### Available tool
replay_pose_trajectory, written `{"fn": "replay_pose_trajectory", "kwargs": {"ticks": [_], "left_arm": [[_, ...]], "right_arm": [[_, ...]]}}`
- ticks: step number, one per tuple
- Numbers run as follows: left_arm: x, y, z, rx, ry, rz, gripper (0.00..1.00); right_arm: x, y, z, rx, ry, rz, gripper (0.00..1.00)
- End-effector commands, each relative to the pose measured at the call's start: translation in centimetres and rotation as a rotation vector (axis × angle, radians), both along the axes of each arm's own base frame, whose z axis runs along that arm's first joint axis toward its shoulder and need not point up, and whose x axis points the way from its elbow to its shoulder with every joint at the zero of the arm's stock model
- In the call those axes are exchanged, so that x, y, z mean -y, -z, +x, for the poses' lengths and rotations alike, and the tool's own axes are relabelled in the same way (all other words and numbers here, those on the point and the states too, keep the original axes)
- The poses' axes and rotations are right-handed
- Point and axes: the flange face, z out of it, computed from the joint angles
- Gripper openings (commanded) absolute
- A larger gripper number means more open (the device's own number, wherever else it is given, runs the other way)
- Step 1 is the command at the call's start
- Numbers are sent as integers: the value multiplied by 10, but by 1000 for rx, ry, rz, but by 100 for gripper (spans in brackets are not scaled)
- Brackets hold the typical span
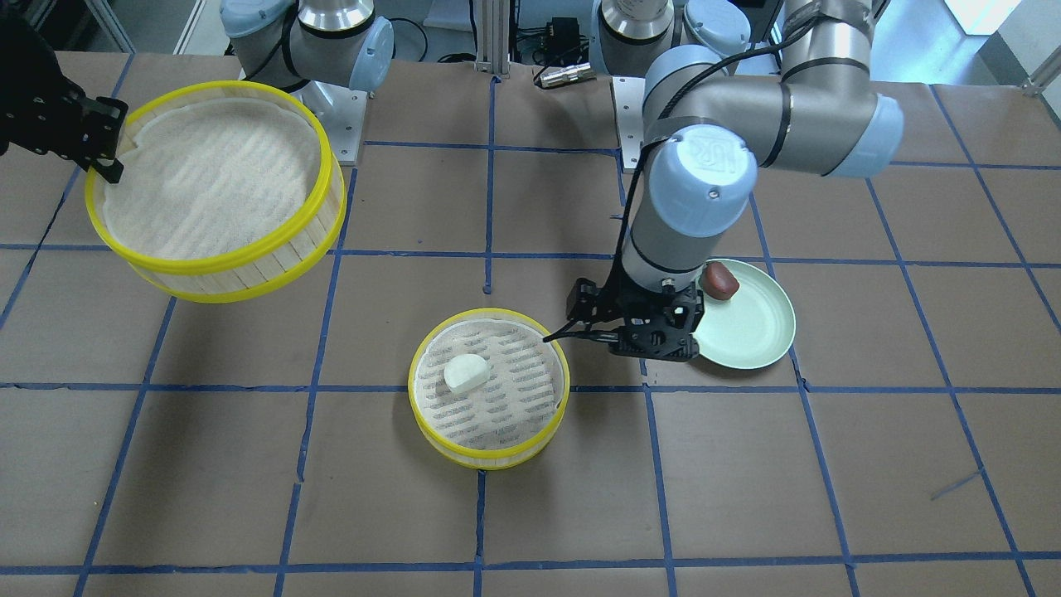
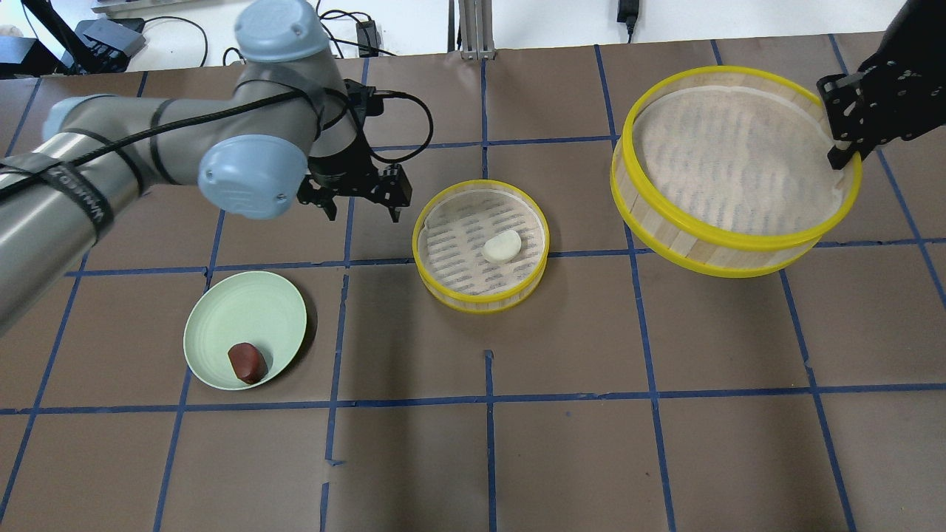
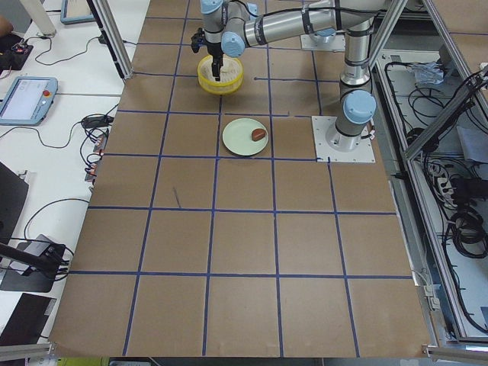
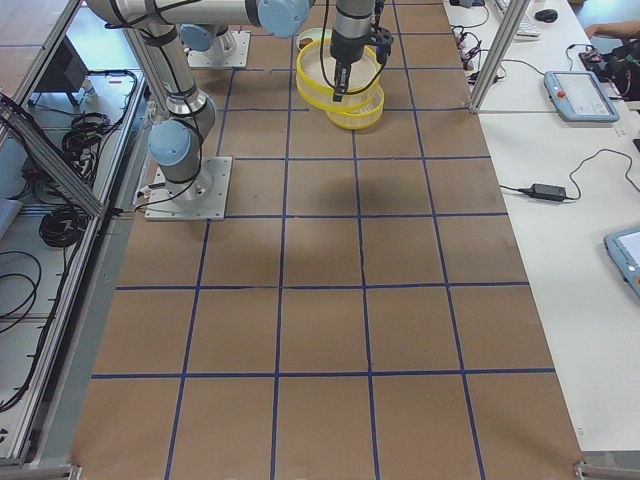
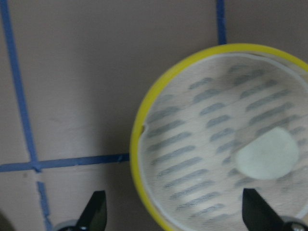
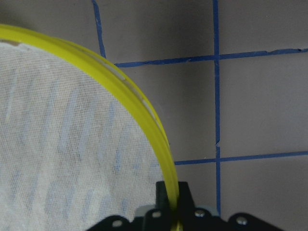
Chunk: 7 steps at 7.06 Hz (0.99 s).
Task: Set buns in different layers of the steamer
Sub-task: 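Restack the top tier with the right gripper while the left reaches the brown bun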
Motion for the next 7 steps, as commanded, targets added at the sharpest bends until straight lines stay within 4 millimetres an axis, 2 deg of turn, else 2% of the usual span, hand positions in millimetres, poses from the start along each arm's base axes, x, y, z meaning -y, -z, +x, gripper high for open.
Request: {"fn": "replay_pose_trajectory", "kwargs": {"ticks": [1,2,3,4,5,7], "left_arm": [[-46,37,77,51,35,126,100],[-59,58,124,100,30,194,100],[-68,74,158,90,16,241,100],[-75,87,167,80,-3,274,100],[-72,101,170,91,-5,305,100],[-72,124,171,89,-17,355,100]], "right_arm": [[40,46,87,-13,-7,-19,7],[64,88,135,-21,21,-42,8],[75,129,184,-24,9,-53,8],[75,165,212,-25,6,-61,8],[80,189,216,-12,15,-81,8],[72,201,232,-10,-11,-69,8]]}}
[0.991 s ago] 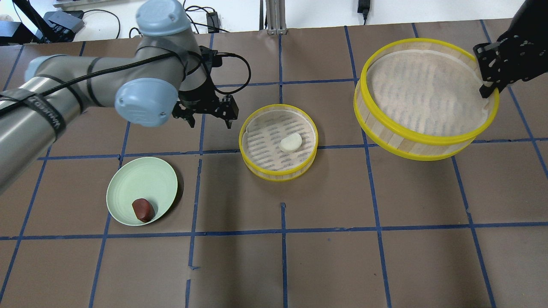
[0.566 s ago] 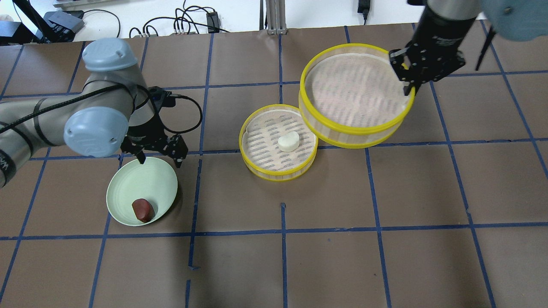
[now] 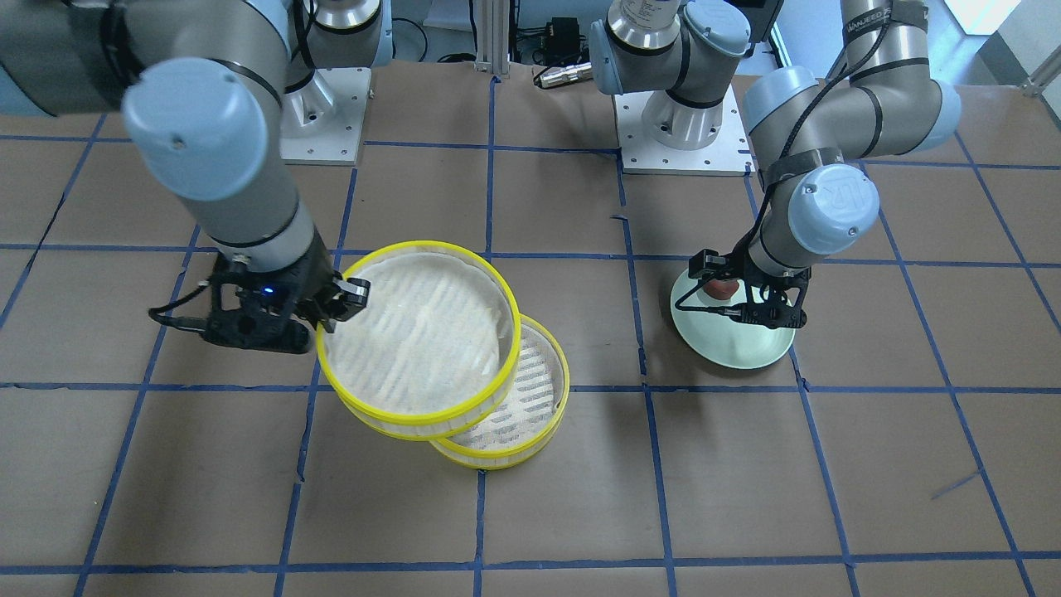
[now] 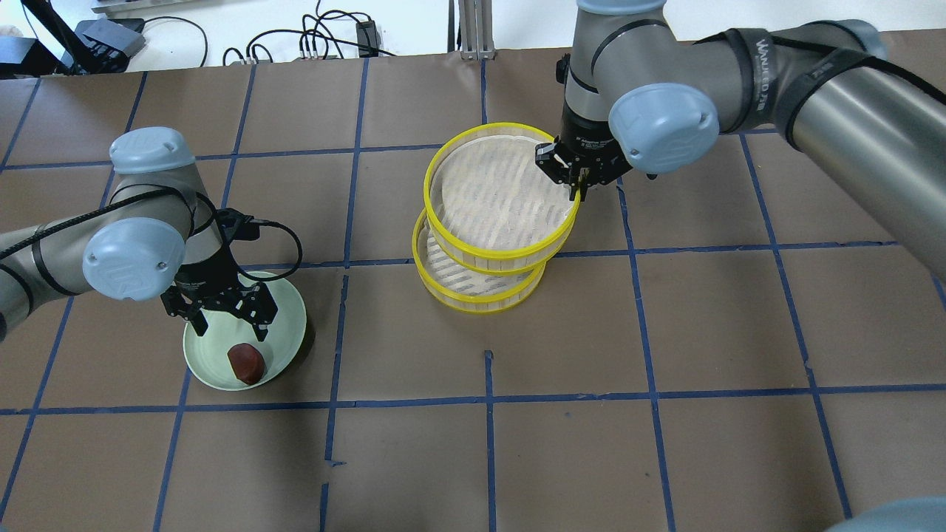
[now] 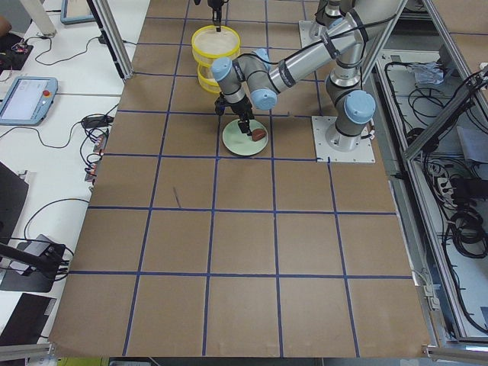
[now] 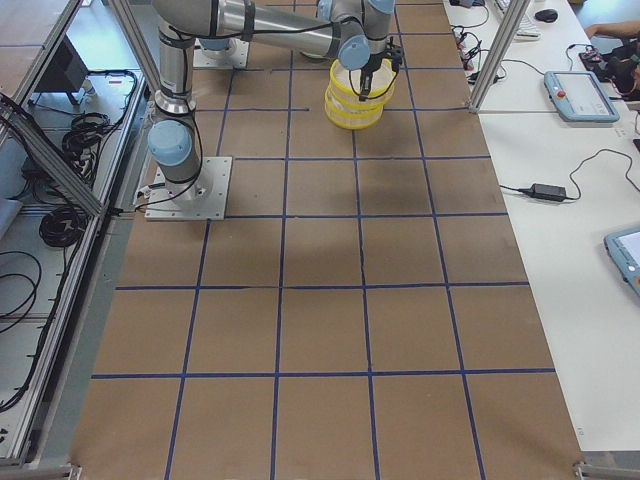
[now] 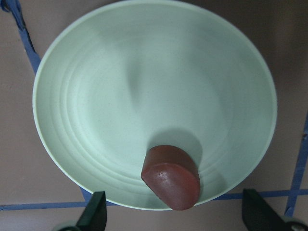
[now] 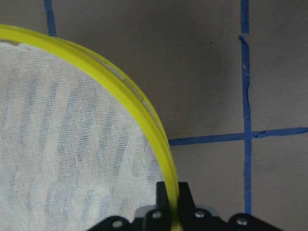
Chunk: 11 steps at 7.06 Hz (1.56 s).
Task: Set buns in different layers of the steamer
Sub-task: 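Restack the top tier with the right gripper while the left reaches the brown bun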
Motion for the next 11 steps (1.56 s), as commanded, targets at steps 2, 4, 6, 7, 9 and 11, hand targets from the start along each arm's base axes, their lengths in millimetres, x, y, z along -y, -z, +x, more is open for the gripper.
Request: {"fn": "replay_pose_trajectory", "kwargs": {"ticks": [2,4,6,7,9,11], "left_arm": [[-1,19,1,10,-34,40,95],[-2,27,1,5,-34,57,91],[-1,37,1,1,-30,79,66],[-1,39,1,-2,-24,84,51],[3,37,2,-2,-19,76,15],[29,-1,-3,20,-13,-48,1]], "right_arm": [[-3,25,15,-3,-1,26,8],[-6,29,23,-4,-13,34,8],[-9,38,28,-8,-25,38,8],[-8,39,28,-9,-22,35,8],[-6,42,29,-4,2,18,8],[-9,47,28,-7,5,29,8]]}}
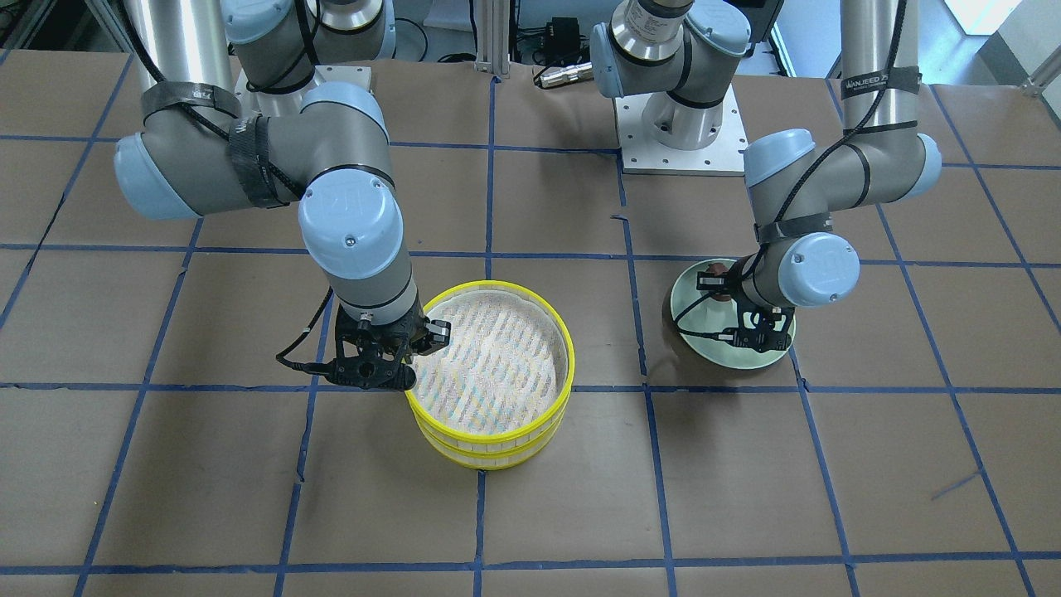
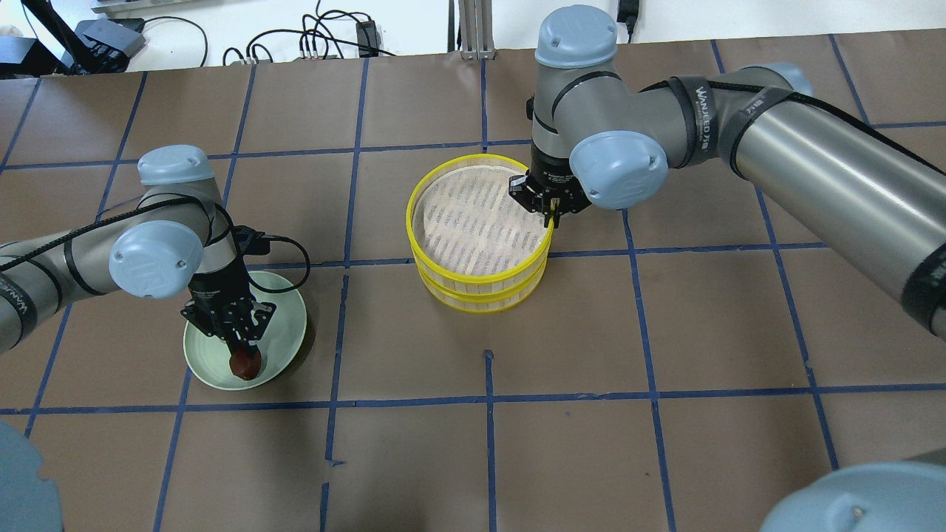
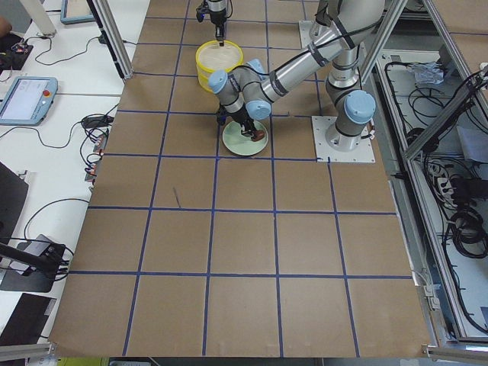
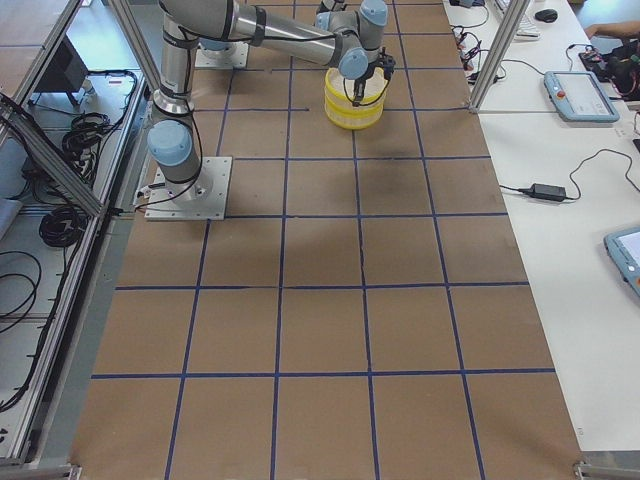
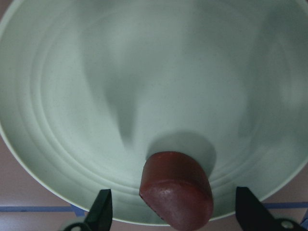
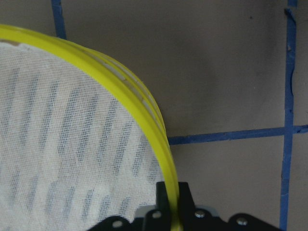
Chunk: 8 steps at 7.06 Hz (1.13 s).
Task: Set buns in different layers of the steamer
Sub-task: 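Grasp the brown bun with the left gripper and lift it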
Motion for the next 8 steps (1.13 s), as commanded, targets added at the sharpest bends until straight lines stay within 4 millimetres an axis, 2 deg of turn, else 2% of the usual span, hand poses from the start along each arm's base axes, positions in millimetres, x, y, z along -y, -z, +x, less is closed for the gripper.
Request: {"fn": "replay_pose_trajectory", "kwargs": {"ticks": [1,2,3,4,5,6,7,8], "left_arm": [[46,-77,-16,11,22,-193,1],[54,-126,-34,6,52,-224,1],[63,-158,-52,9,62,-262,2],[68,-174,-75,-35,-2,-291,2],[67,-179,-103,-90,-101,-316,2],[65,-184,-132,-119,-144,-344,2],[65,-187,-156,-135,-184,-394,2],[66,-188,-179,-204,-271,-409,2]], "right_arm": [[-1,3,0,-1,0,5,9],[-1,3,0,-1,1,5,12],[-2,4,0,-2,3,8,18],[-3,6,-1,-3,3,12,31],[-6,10,-1,-5,4,21,43],[-8,12,-2,-6,3,24,67],[-5,4,-2,-2,-12,6,85],[5,-12,-18,8,-26,-18,88]]}}
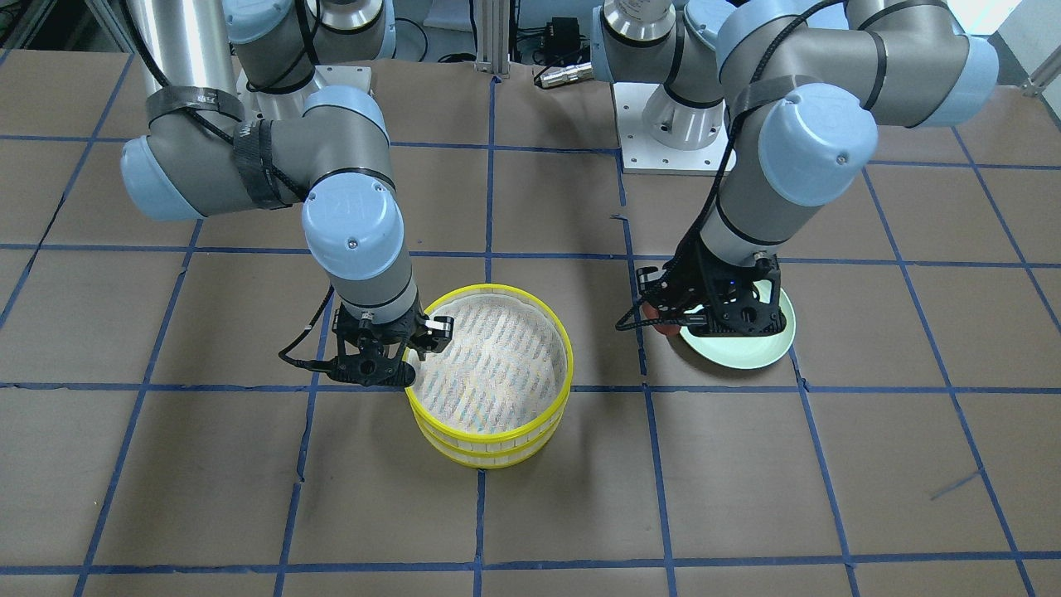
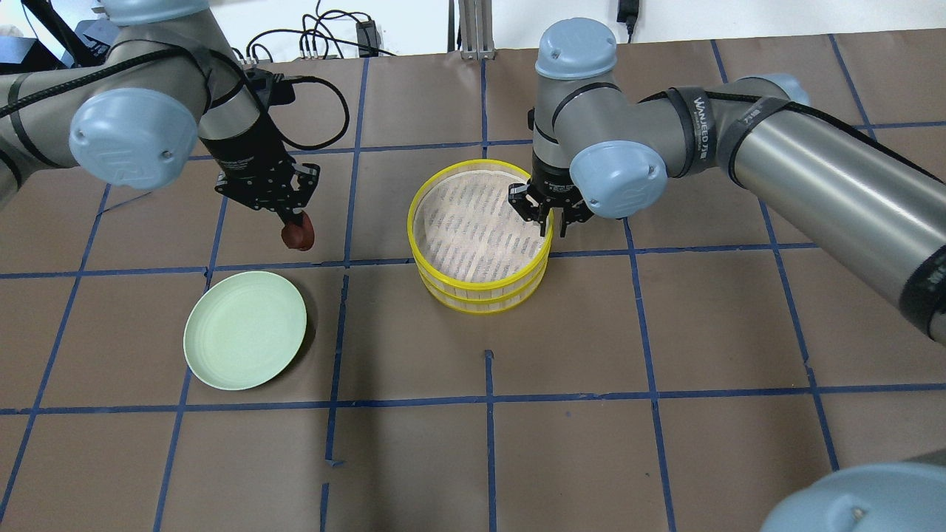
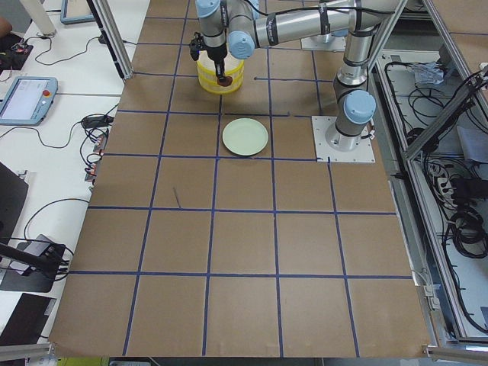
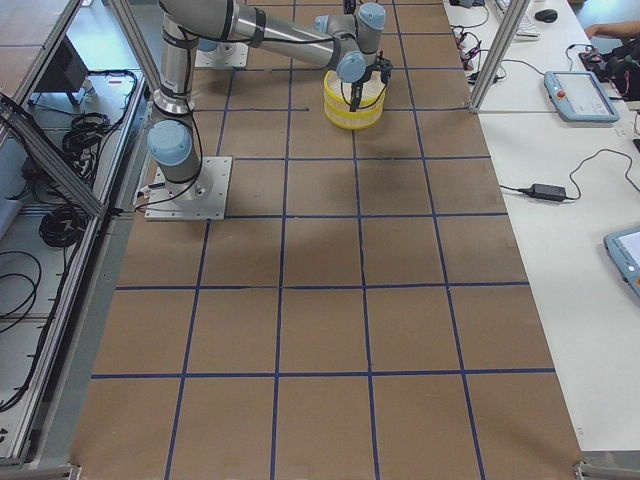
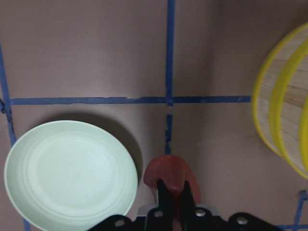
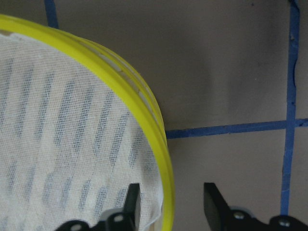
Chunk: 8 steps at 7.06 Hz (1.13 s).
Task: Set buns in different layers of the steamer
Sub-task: 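Grasp the brown bun with the left gripper and lift it, then drop the brown bun into the top tier while the right gripper rises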
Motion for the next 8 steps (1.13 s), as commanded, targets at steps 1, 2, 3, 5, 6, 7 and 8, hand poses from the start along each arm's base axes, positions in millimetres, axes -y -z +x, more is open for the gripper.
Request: {"fn": "replay_pose_trajectory", "kwargs": {"ticks": [1,2,3,5,6,7,8], "left_arm": [[5,-6,-44,-180,-174,-47,2],[5,-8,-63,-241,-268,-43,2],[4,-1,-91,-254,-283,-55,2],[11,35,-139,-269,-351,-85,63],[12,41,-143,-276,-349,-109,77],[12,41,-143,-276,-347,-111,83],[13,42,-142,-275,-343,-113,89]], "right_arm": [[14,-49,-49,12,-8,-37,94],[1,-100,-83,25,-12,-28,94],[-21,-146,-111,35,-45,-18,94],[-59,-230,-128,26,-40,-49,99],[-65,-245,-131,23,-64,-51,100],[-74,-256,-129,26,-85,-75,100],[-74,-248,-129,20,-88,-56,100]]}}
